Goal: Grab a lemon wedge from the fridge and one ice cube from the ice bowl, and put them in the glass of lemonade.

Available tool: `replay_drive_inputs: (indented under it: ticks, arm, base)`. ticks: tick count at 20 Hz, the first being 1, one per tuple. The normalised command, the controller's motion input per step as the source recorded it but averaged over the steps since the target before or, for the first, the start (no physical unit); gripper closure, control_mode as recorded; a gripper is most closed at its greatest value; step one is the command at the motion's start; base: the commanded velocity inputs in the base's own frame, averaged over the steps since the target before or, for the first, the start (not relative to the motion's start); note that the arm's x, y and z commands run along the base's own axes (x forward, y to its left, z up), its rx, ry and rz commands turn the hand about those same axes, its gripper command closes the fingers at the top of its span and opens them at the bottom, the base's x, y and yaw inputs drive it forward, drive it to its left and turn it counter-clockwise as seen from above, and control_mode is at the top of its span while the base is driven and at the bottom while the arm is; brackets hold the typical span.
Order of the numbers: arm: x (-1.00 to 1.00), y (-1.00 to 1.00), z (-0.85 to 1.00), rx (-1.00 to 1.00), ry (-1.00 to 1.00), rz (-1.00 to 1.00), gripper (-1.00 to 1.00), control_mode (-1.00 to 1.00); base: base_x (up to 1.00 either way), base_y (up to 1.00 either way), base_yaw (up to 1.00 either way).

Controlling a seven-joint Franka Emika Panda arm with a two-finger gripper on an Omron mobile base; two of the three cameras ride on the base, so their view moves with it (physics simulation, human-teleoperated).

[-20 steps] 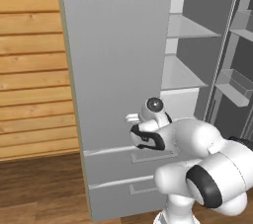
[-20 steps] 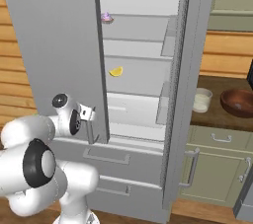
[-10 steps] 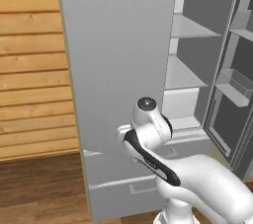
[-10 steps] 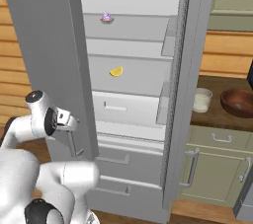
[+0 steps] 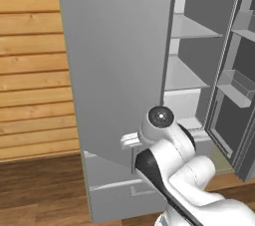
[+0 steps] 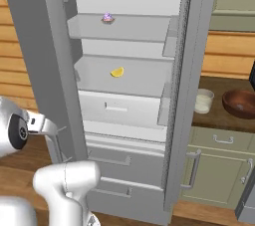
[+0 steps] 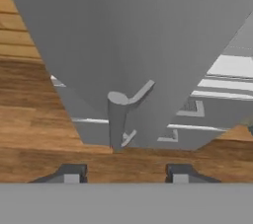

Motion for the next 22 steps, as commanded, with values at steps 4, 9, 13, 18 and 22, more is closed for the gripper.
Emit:
replay_drive_inputs:
  ticks: [4,9,13,18,22]
  arm:
    - [-0.69,-0.44,1.0,0.02,-0.03,0.0,-1.0,-1.0]
    - [-0.2,-0.44,1.0,0.07,0.0,0.0,-1.0,-1.0]
    - [0.05,-0.62,1.0,0.11,0.01,0.0,-1.0,-1.0]
    - [0.6,-0.79,0.97,0.15,0.14,0.06,-1.0,-1.0]
    - [0.71,-0.64,0.19,0.31,0.16,0.19,-1.0,-1.0]
  base:
    - [0.0,0.0,0.0]
    - [0.0,0.0,0.0]
    - [0.0,0.0,0.0]
    - [0.0,0.0,0.0]
    - [0.0,0.0,0.0]
